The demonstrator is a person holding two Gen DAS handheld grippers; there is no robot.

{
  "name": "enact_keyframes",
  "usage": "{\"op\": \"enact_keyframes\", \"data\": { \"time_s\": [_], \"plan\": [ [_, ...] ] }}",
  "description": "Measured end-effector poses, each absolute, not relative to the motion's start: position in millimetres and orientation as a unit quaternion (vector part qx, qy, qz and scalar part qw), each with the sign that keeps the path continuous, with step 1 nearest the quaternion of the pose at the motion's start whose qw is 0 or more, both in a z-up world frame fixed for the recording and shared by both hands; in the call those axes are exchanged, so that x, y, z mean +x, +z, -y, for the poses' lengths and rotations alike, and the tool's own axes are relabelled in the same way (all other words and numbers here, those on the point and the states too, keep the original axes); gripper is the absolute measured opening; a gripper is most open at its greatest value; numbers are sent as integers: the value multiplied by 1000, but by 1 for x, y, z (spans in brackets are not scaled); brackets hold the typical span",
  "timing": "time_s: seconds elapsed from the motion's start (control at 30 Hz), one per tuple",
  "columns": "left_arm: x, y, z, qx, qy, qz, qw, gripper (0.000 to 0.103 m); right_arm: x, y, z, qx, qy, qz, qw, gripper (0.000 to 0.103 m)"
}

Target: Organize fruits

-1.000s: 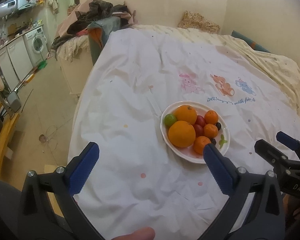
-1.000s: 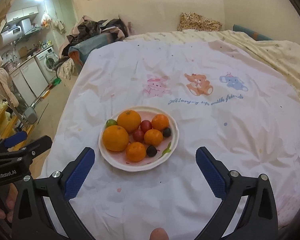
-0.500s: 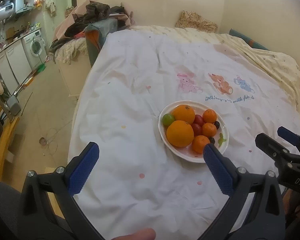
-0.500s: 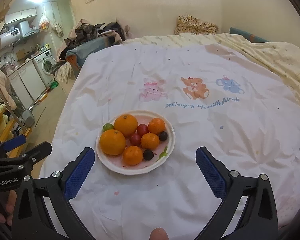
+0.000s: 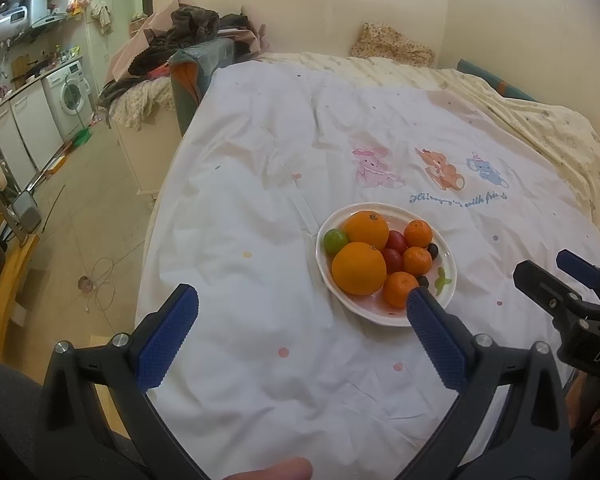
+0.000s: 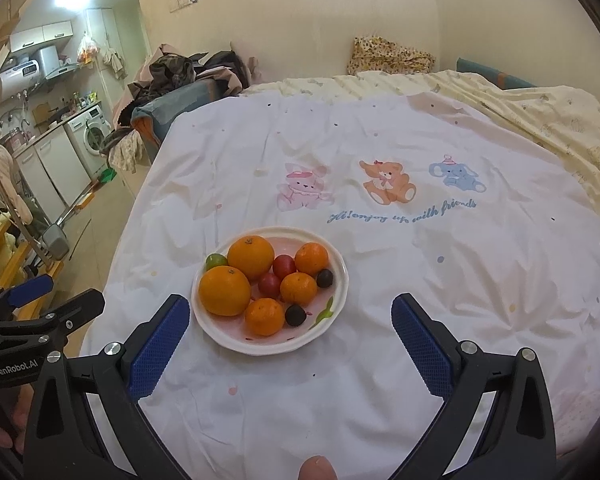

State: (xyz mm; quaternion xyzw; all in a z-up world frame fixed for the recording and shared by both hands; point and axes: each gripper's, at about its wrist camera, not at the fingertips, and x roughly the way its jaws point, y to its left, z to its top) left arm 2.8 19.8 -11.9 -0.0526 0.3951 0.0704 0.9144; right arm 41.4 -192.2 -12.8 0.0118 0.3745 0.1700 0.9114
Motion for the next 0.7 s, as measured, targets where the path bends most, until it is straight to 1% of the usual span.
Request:
{"op": "enact_keyframes", "data": {
  "time_s": [0.7],
  "plan": [
    [2,-11,-19,-53,70,-394,915,103,41,-10,193,12,169,-371,913,103]
  ]
}}
